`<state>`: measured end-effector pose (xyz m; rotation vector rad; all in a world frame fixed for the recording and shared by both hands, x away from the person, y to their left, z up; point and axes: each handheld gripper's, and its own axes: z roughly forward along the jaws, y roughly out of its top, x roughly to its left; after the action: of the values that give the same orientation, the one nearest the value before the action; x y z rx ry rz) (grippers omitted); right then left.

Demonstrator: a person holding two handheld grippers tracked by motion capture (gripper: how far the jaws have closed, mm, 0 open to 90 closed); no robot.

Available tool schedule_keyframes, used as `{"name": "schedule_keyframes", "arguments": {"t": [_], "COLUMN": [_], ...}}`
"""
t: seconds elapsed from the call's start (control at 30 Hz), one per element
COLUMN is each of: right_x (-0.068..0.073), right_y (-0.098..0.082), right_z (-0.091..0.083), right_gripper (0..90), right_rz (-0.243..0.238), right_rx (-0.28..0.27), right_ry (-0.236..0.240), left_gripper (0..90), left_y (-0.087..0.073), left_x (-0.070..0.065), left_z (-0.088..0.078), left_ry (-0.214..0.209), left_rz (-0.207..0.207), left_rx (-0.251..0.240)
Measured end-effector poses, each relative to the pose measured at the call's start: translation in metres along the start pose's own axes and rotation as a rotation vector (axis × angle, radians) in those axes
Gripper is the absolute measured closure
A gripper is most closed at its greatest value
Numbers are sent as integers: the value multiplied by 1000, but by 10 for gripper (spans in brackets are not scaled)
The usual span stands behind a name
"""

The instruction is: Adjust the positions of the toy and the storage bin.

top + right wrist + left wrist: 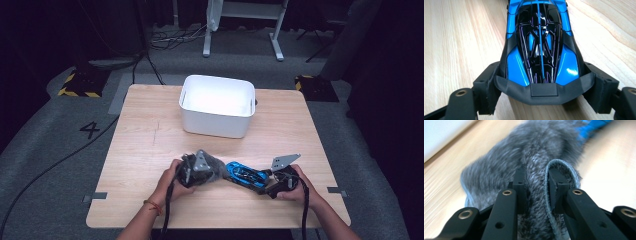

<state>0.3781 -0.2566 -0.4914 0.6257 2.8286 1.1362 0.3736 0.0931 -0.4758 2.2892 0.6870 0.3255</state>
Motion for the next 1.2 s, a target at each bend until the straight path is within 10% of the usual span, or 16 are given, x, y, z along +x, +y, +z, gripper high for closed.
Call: {"name": "schedule_keyframes", "arguments": {"t": [0.07, 0.17, 0.57, 0.93, 1.2], "right_x": [3, 7, 21, 18, 13], "right_y": [-1, -1, 1, -2, -4], "right_z": [1, 2, 7, 7, 4], "right_gripper": [249, 249, 247, 197, 351], "right_rz": [-54, -125, -287, -186, -163], "right_rx": [-3, -17, -50, -12, -42], "right_ry": [-12, -12, -5, -79, -128], "left_gripper": [716, 712, 692, 702, 705], "left_y": [2, 16, 90, 93, 76], "left_x": [18, 25, 1, -6, 7], "left_z": [-5, -2, 68, 85, 64], "left_ry": [-55, -87, -214, -347, -331], "left_rz": [-88, -103, 97, 121, 102], "left_rx": [-66, -104, 118, 165, 186]}}
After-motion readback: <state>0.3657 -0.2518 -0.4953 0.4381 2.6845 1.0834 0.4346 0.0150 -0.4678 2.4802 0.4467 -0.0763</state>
